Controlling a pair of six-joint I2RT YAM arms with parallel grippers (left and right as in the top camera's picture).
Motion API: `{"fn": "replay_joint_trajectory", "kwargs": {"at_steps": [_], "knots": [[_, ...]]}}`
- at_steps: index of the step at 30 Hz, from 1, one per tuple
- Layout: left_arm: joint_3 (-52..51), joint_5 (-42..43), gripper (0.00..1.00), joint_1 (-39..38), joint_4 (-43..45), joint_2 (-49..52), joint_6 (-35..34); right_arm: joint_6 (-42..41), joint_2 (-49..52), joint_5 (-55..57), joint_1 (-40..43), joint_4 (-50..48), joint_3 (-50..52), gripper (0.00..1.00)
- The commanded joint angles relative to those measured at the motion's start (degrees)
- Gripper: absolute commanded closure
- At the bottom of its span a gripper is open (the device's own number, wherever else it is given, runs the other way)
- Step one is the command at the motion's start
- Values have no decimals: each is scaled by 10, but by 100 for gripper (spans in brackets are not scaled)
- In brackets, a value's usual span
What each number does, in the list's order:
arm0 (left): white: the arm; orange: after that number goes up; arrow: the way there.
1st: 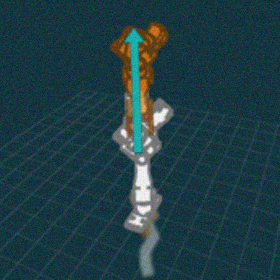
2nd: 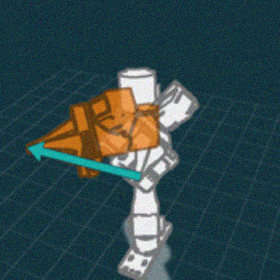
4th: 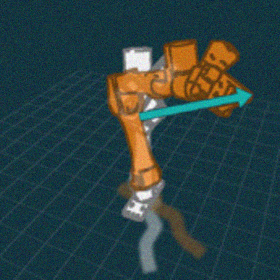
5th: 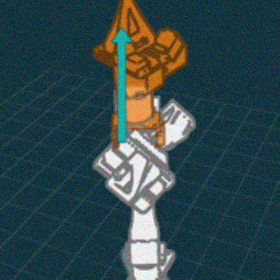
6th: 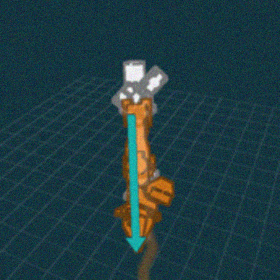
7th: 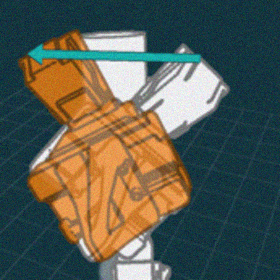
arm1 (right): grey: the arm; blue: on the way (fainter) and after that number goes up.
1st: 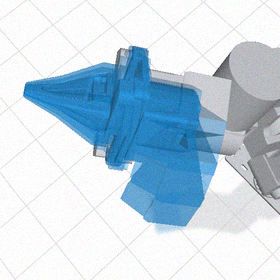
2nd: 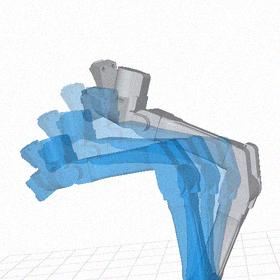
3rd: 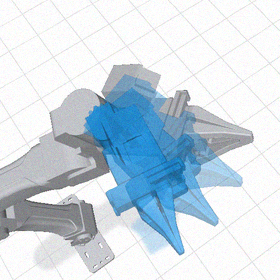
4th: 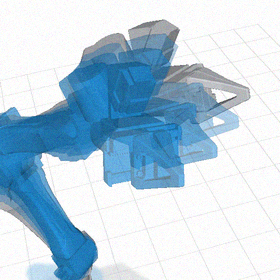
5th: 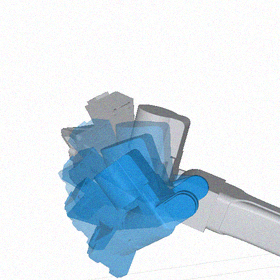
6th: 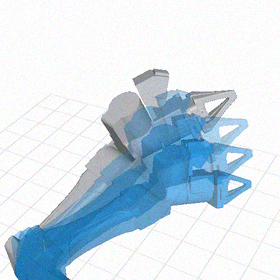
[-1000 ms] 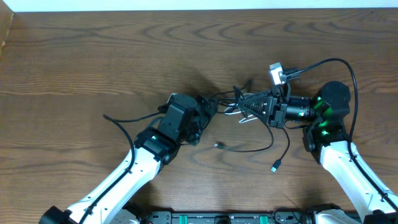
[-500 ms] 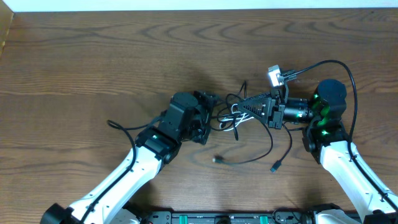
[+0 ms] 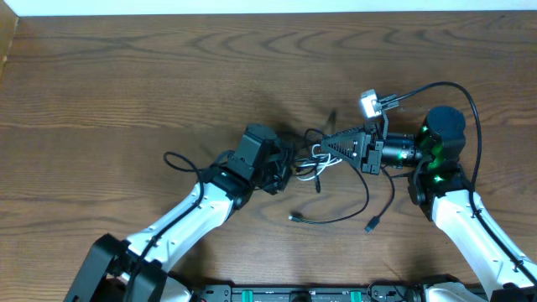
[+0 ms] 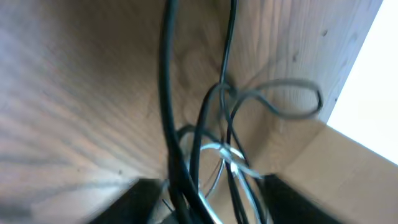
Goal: Untangle cables
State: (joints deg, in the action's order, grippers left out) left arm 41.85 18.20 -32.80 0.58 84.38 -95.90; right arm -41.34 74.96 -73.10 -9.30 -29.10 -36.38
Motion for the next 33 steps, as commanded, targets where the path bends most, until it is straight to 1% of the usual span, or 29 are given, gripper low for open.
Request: {"fn": "replay_joint_trajectory", "kwargs": {"at_steps": [1, 2, 3, 4, 6, 8, 9, 11, 13, 14, 16, 19, 23, 25, 26, 28, 31, 33], "knots": [[5, 6, 69, -1, 3, 12, 9, 13, -4, 1, 2, 8, -11, 92], [5, 2, 75, -1, 2, 14, 10, 18, -4, 2, 2, 12, -11, 92], [5, -8, 85, -1, -3, 15, 14, 29, -4, 6, 2, 19, -11, 91], [5, -23, 92, -1, -14, 15, 26, 40, -4, 10, 2, 27, -11, 91], [5, -40, 92, 0, -32, 15, 49, 69, -4, 36, 2, 63, -11, 88], [5, -45, 92, 0, -52, 15, 55, 93, -4, 78, 2, 118, -11, 85], [5, -45, 92, 1, -57, 15, 55, 106, -4, 106, 2, 156, -11, 82], [5, -41, 92, 9, -57, 14, 62, 127, -4, 147, 2, 222, -11, 77], [5, -34, 92, 22, -49, 13, 73, 151, -4, 169, 2, 283, -11, 75], [5, -24, 92, 30, -39, 11, 88, 159, -4, 173, 2, 310, -11, 74], [5, 7, 92, 51, -4, 9, 143, 167, -4, 173, 2, 360, -11, 69], [5, 66, 92, 82, 58, 8, 226, 186, -4, 176, 2, 420, -11, 58], [5, 148, 92, 120, 121, 8, 299, 208, -4, 211, 2, 481, -11, 47], [5, 181, 92, 134, 139, 8, 329, 207, -4, 252, 2, 509, -11, 33], [5, 196, 92, 140, 144, 8, 344, 204, -4, 274, 2, 520, -11, 23], [5, 219, 92, 149, 152, 8, 365, 197, -4, 321, 2, 543, -11, 20], [5, 261, 92, 161, 169, 8, 396, 156, -4, 405, 2, 580, -11, 20], [5, 286, 92, 167, 186, 8, 410, 136, -4, 439, 2, 595, -11, 19]]}}
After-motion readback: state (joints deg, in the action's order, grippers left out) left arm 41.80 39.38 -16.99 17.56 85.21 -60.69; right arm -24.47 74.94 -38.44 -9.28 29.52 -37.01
